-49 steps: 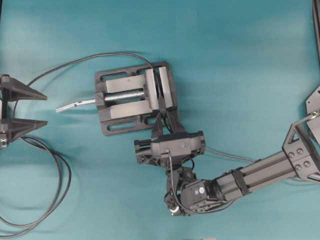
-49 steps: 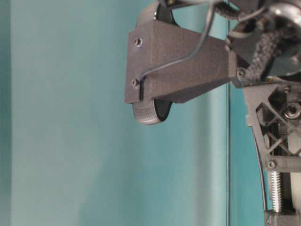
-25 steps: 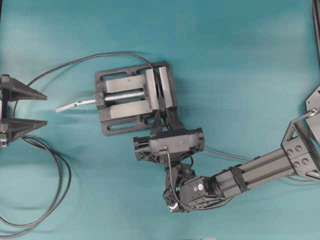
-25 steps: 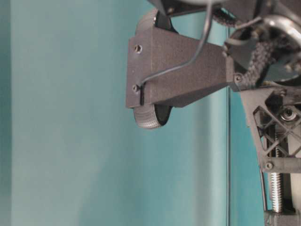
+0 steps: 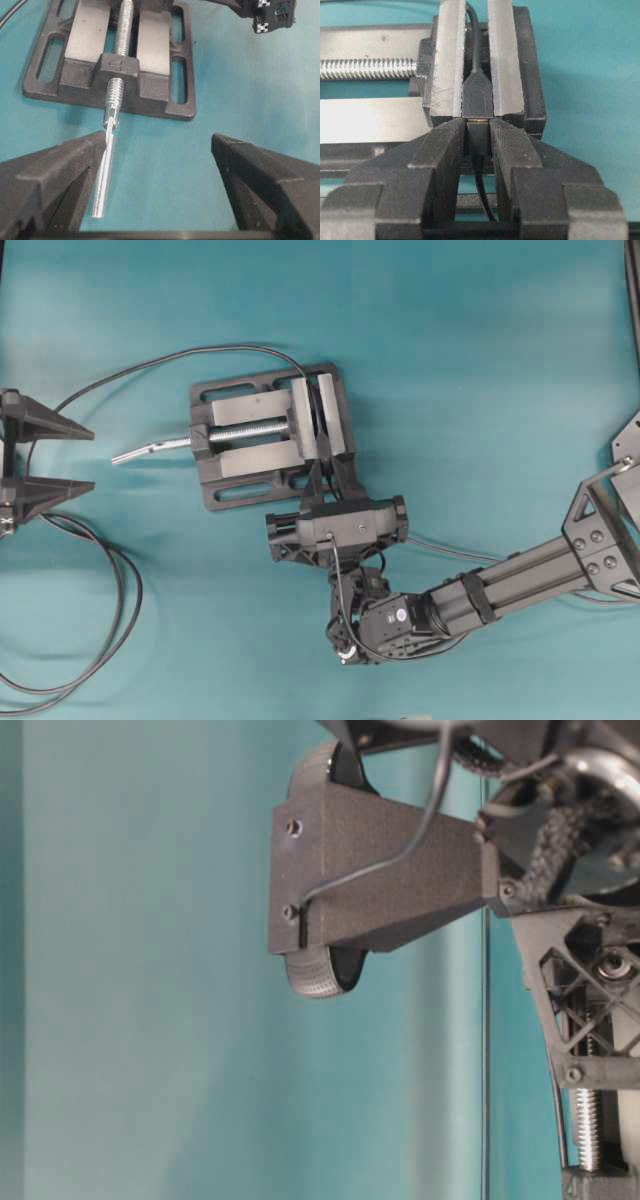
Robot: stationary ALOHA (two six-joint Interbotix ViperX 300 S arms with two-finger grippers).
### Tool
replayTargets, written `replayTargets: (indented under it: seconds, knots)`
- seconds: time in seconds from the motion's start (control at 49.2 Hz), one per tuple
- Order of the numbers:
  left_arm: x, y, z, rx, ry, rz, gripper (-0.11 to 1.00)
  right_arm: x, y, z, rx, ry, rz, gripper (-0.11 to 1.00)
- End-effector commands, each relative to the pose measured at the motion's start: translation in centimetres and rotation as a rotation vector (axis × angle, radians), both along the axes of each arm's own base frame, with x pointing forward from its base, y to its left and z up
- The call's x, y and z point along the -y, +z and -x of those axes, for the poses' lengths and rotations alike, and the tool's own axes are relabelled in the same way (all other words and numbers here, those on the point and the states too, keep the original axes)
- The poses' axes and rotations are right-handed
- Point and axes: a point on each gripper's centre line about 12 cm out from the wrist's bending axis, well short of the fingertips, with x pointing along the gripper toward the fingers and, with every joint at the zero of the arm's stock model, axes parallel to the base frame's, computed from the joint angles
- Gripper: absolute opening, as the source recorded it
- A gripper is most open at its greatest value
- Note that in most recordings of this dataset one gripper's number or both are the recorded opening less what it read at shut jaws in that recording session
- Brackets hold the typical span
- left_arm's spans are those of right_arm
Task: Insert the USB cable into the fixed female connector.
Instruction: 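Push the USB plug forward into the blue port with the right gripper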
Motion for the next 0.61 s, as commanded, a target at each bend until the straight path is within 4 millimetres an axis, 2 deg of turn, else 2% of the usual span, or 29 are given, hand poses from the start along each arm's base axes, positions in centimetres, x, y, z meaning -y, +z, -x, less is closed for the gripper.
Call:
replayTargets:
  seconds: [0.0,0.59]
  knots:
    - [-0.1,0.4,-0.2,0.016,0.008,0.009,1.0,6.4,1.3,-0.7,0.031,-0.129,0.016,0.21]
    - [-0.1,0.4,-0.2,0.014,0.008,0.01,1.0,7.7,1.0,-0.7,0.026,-0.15,0.014,0.21]
